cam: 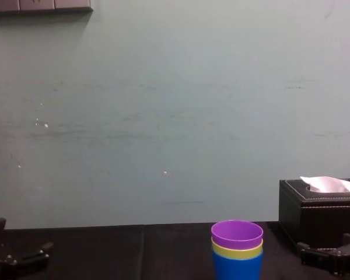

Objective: Stack the three plastic cups sequentially using one hand.

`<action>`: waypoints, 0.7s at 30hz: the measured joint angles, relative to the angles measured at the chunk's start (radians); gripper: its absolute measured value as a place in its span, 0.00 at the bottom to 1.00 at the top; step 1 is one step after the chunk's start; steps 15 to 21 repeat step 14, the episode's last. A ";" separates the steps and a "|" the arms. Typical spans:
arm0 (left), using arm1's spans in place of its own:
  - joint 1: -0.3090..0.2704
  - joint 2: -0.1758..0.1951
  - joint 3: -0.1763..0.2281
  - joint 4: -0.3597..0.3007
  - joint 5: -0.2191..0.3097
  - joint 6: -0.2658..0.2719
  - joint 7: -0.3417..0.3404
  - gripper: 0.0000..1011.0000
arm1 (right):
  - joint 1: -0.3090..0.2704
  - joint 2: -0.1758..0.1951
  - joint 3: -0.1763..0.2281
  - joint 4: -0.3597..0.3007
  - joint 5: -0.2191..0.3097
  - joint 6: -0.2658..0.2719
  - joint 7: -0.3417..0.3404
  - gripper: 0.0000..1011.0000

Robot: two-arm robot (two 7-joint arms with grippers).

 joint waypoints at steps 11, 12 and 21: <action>0.000 0.000 0.000 0.000 0.000 0.000 0.000 1.00 | 0.000 0.000 0.000 0.000 0.000 0.000 0.000 0.99; 0.000 0.000 0.000 0.000 0.000 0.000 0.000 1.00 | 0.000 0.000 0.000 0.000 0.000 0.000 0.000 0.99; 0.000 0.000 0.000 0.000 0.000 0.000 0.000 1.00 | 0.000 0.000 0.000 0.000 0.000 0.000 0.000 0.99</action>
